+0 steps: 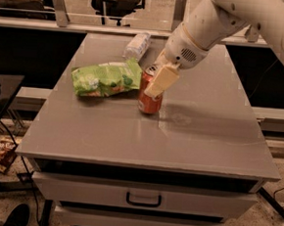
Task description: Move coke can near green rice chip bag
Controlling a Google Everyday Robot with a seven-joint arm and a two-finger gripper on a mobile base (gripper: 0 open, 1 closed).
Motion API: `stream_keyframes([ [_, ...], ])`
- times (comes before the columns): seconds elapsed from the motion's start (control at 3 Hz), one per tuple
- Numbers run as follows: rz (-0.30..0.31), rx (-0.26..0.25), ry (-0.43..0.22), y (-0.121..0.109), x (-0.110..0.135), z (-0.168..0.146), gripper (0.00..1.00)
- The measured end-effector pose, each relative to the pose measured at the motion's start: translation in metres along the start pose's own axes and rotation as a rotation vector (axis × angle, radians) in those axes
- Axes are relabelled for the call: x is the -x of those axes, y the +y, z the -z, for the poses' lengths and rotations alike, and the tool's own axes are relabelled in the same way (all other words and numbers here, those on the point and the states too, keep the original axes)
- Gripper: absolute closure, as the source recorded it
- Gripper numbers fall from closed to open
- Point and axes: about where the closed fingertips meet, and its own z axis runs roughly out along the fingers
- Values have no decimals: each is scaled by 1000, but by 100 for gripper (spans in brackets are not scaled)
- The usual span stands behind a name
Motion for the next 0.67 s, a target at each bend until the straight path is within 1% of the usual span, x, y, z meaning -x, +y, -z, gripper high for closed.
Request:
stream_keyframes([
  [0.33, 10, 3, -6, -5, 13, -10, 100],
  [0.67, 21, -3, -2, -10, 23, -17, 85],
])
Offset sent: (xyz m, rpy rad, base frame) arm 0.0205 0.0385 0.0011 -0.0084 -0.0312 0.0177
